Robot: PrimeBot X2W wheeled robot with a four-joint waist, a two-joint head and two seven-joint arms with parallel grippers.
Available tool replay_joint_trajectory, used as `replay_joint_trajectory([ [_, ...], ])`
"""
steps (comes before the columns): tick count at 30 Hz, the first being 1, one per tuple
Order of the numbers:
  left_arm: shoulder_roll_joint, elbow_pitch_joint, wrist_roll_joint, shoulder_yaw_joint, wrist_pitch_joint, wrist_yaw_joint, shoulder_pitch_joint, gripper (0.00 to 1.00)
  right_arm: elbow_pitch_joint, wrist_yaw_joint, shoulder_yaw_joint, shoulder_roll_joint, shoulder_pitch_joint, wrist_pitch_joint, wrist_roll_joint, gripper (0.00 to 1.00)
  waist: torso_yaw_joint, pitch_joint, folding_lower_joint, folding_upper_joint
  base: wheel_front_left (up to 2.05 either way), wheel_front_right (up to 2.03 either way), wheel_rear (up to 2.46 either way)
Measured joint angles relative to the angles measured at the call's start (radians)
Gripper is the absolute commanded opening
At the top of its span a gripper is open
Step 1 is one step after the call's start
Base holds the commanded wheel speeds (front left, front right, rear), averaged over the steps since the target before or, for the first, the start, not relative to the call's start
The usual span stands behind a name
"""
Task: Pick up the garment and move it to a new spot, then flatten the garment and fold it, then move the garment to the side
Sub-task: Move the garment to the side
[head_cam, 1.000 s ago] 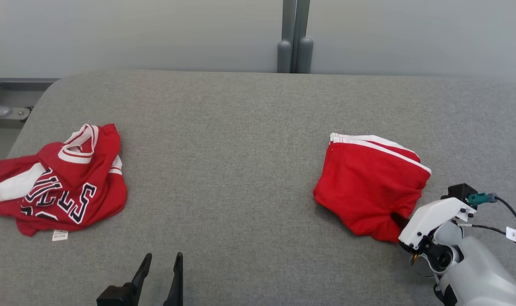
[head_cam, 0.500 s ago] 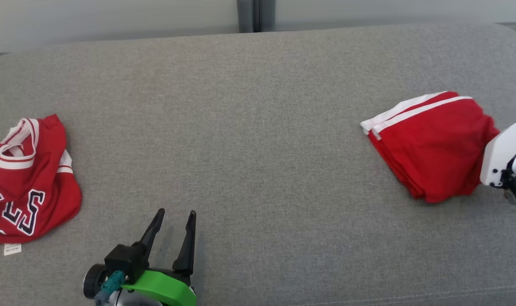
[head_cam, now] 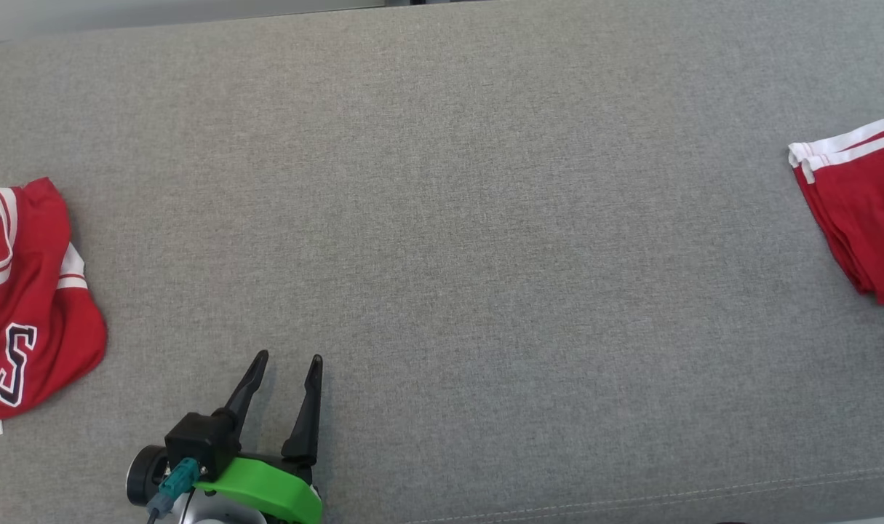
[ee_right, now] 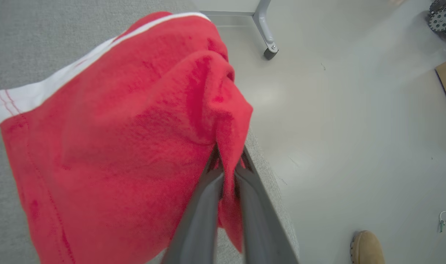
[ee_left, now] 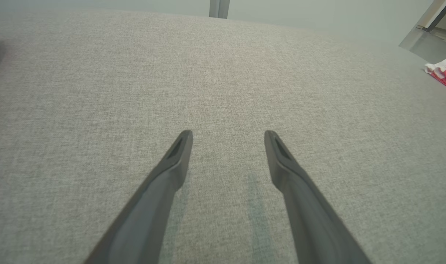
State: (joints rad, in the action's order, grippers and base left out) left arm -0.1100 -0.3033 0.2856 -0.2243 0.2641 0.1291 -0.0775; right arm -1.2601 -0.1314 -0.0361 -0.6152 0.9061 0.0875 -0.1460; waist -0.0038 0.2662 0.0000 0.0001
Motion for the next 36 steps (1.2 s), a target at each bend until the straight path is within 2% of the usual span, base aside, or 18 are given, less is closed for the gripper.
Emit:
replay_joint_trajectory([
  [6,0.001,0.001,-0.001,0.022,0.000,0.000,0.004,1.00,-0.006,0.000,-0.116,-0.002,-0.018,-0.075,0.202,1.00,-0.005,-0.014,0.0001,0.0000,0.00,0.00,0.00],
  [9,0.005,0.000,-0.001,0.029,0.000,0.000,0.006,1.00,0.058,0.000,-0.175,-0.007,-0.021,-0.102,0.322,1.00,-0.011,-0.028,0.0000,0.0000,0.00,0.00,0.00],
  [11,0.012,0.001,0.000,0.038,0.000,0.000,0.011,1.00,0.115,0.000,-0.234,0.022,-0.026,-0.142,0.363,1.00,-0.014,-0.042,0.0000,0.0000,0.00,0.00,0.00],
  [15,0.023,-0.007,0.003,0.054,0.000,0.000,0.046,1.00,0.207,0.000,-0.263,0.123,-0.074,-0.251,0.413,1.00,-0.017,-0.085,0.0000,0.0000,0.00,0.00,0.00],
  [18,0.031,-0.012,0.005,0.059,0.000,0.000,0.068,1.00,0.289,0.000,-0.247,0.160,-0.120,-0.316,0.407,1.00,-0.017,-0.125,0.0000,0.0000,0.00,0.00,0.00],
  [21,0.036,-0.019,0.007,0.065,0.000,0.000,0.084,1.00,0.408,0.000,-0.230,0.191,-0.233,-0.345,0.341,1.00,-0.011,-0.168,0.0000,0.0000,0.00,0.00,0.00],
  [25,0.036,-0.029,0.007,0.071,0.000,0.000,0.112,1.00,0.667,0.000,-0.198,0.240,-0.485,-0.350,0.218,1.00,0.008,-0.225,0.0000,0.0000,0.00,0.00,0.00],
  [30,0.017,-0.041,-0.002,0.100,0.000,0.000,0.126,1.00,0.974,0.000,-0.137,0.318,-0.788,-0.350,0.129,1.00,0.043,-0.267,0.0000,0.0000,0.00,0.00,0.00],
  [36,0.014,-0.043,-0.015,0.113,0.000,0.000,0.129,1.00,1.119,0.000,-0.106,0.403,-1.030,-0.350,0.097,1.00,0.079,-0.297,0.0000,0.0000,0.00,0.00,0.00],
])
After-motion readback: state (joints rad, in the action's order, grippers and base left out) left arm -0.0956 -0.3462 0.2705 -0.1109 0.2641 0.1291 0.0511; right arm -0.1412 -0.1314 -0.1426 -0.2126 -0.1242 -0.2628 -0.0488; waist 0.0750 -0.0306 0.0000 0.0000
